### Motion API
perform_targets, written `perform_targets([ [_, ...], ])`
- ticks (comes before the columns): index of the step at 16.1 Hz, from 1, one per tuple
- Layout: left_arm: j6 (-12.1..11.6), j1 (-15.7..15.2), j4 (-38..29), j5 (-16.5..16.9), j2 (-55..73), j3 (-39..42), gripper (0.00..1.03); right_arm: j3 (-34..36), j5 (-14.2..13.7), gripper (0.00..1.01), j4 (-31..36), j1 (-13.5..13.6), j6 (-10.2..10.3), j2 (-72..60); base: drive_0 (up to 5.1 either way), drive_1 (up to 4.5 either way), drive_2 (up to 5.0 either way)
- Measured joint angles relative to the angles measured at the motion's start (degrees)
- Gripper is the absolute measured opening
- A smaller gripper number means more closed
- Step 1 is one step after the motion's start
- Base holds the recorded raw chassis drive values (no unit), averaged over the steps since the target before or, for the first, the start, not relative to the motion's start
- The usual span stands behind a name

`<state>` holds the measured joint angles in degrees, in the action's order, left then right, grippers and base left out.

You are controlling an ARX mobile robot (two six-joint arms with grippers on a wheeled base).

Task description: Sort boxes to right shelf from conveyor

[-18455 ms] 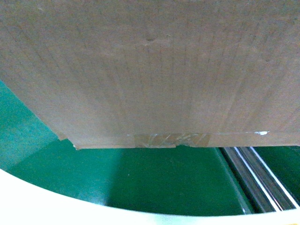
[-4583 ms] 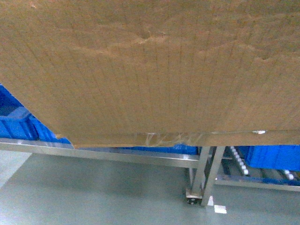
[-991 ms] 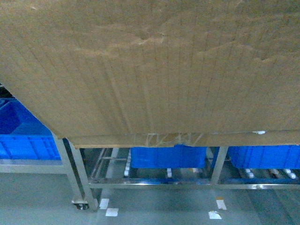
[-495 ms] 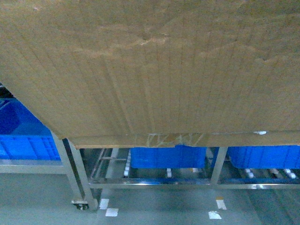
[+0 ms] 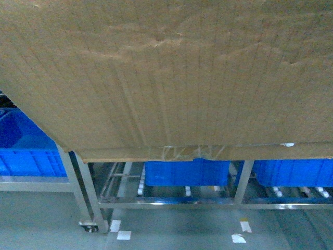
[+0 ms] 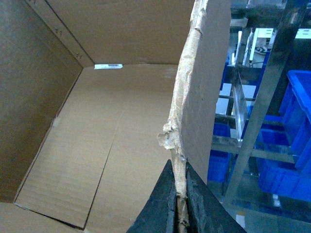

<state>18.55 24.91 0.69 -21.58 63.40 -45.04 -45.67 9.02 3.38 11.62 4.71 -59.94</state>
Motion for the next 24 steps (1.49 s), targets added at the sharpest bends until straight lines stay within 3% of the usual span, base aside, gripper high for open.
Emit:
perform_targets([
  [17, 0.0, 0.0, 0.2, 0.0, 0.0, 0.0, 0.02, 0.0, 0.0, 0.02, -0.3, 0.0, 0.0, -0.1, 0.0, 0.0, 0.0],
  [24, -0.3, 0.1, 0.2, 0.0, -0.1, 0.0, 0.02, 0.0, 0.0, 0.02, -0.2, 0.0, 0.0, 0.0, -2.0, 3.63, -1.4],
])
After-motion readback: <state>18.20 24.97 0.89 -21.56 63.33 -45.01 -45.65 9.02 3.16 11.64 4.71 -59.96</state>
